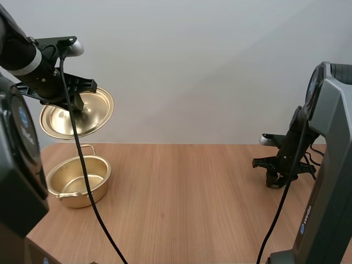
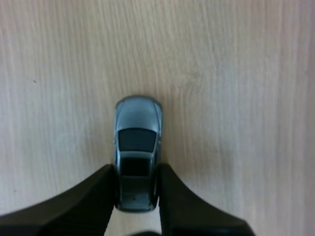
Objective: Open the pot, put the car inside, and close it
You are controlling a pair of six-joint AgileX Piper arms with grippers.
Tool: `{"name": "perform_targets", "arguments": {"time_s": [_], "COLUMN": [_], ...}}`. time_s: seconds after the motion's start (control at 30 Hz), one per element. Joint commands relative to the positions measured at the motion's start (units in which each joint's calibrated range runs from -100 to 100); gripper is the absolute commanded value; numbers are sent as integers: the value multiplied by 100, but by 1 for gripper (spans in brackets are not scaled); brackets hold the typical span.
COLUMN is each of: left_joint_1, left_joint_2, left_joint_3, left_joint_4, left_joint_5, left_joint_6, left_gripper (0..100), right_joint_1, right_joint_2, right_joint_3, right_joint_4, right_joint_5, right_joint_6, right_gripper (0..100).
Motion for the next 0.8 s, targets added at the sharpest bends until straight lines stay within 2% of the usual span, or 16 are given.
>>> {"name": "perform_targets", "arguments": {"time_s": [0.0,0.1,0.17,0.27,0.33,0.43,0.53,0.67,0.77], "left_joint_1": [1,1,1,1,1,1,1,1,1], "left_joint_2": [-11,-184,-354,-681,-919,-1346,-1756,-2233,-2426], "left_joint_3": [3,3,3,3,3,3,3,3,3], "left_joint_4": [-102,-258,-400,-497,-473,-356,-161,-76,-76], "left_joint_5": [3,3,3,3,3,3,3,3,3], "left_joint_6": [190,333,383,432,432,432,432,432,432], "left_gripper": [0,0,0,0,0,0,0,0,0], "right_joint_1": [3,3,3,3,35,189,417,825,1061], "right_joint_2": [-97,-394,-685,-1085,-1293,-1533,-1701,-1838,-1854], "right_joint_3": [7,7,-76,-461,-818,-1376,-1759,-1793,-1793], "right_joint_4": [617,1634,2554,3733,4102,4138,3761,3149,2933], "right_joint_5": [124,377,832,2040,2863,3014,3014,3014,3014], "right_joint_6": [-570,-1243,-1739,-2129,-2178,-2178,-2169,-2157,-2150], "right_gripper": [0,0,0,0,0,0,0,0,0]}}
